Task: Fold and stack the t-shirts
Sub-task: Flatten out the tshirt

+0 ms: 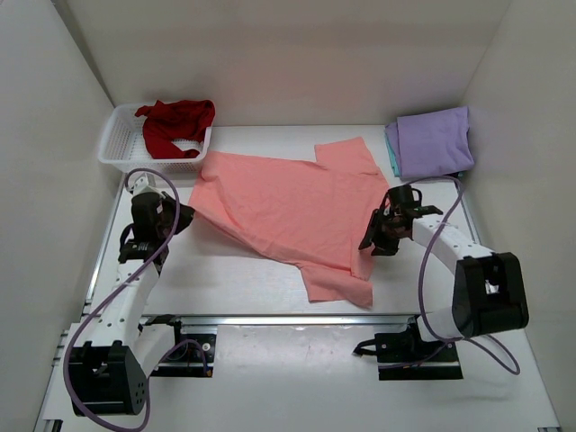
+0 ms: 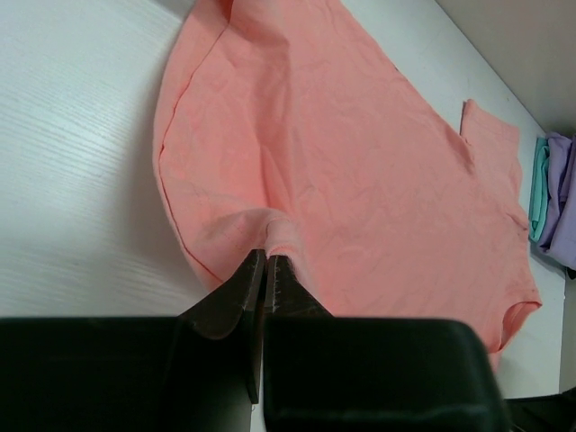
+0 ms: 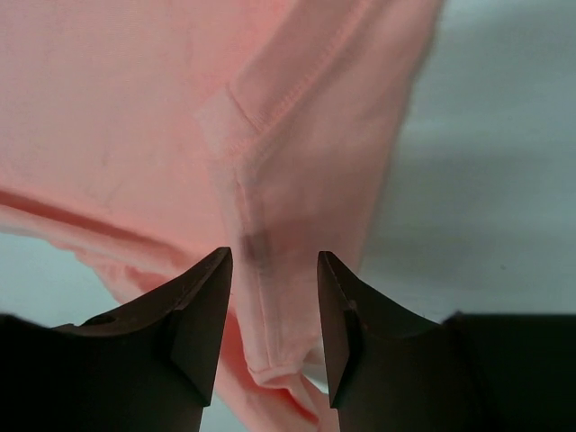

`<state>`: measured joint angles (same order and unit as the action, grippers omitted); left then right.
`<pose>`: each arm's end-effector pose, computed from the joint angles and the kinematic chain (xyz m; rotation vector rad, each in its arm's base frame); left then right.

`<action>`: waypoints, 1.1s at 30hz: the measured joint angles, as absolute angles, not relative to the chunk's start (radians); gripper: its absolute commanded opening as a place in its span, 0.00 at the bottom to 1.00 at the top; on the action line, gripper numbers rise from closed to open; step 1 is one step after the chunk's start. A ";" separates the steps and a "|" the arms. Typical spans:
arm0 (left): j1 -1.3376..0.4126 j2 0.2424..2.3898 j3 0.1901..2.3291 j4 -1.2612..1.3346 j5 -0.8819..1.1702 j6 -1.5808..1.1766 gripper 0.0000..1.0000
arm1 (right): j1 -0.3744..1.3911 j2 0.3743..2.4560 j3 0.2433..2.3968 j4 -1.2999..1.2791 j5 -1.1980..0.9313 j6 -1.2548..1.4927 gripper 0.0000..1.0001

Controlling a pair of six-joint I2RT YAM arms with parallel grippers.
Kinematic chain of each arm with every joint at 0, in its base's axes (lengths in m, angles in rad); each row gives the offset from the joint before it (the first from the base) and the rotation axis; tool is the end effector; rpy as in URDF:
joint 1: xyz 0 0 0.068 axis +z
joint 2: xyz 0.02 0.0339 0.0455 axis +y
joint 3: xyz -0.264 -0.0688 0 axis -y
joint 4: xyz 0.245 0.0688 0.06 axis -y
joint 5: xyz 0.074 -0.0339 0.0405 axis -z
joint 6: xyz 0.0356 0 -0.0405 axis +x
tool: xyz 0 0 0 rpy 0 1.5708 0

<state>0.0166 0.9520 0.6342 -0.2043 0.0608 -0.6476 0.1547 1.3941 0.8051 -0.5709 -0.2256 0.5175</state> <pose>0.2133 0.0014 0.2544 -0.6568 2.0188 -0.4423 0.2498 0.0470 0.1875 0.4381 2.7530 0.4896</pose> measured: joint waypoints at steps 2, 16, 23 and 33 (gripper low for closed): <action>0.017 0.944 0.628 -0.210 0.062 -0.648 0.00 | 0.178 1.427 0.816 -0.553 -0.223 0.514 0.41; 0.016 0.924 0.593 -0.212 0.067 -0.667 0.00 | 0.138 1.419 0.815 -0.566 -0.194 0.558 0.00; 0.017 0.914 0.562 -0.202 0.067 -0.686 0.00 | -0.088 1.186 0.748 -0.753 -0.143 0.628 0.01; -0.011 0.913 0.549 -0.184 0.068 -0.704 0.00 | -0.061 1.108 0.731 -0.936 -0.135 0.648 0.46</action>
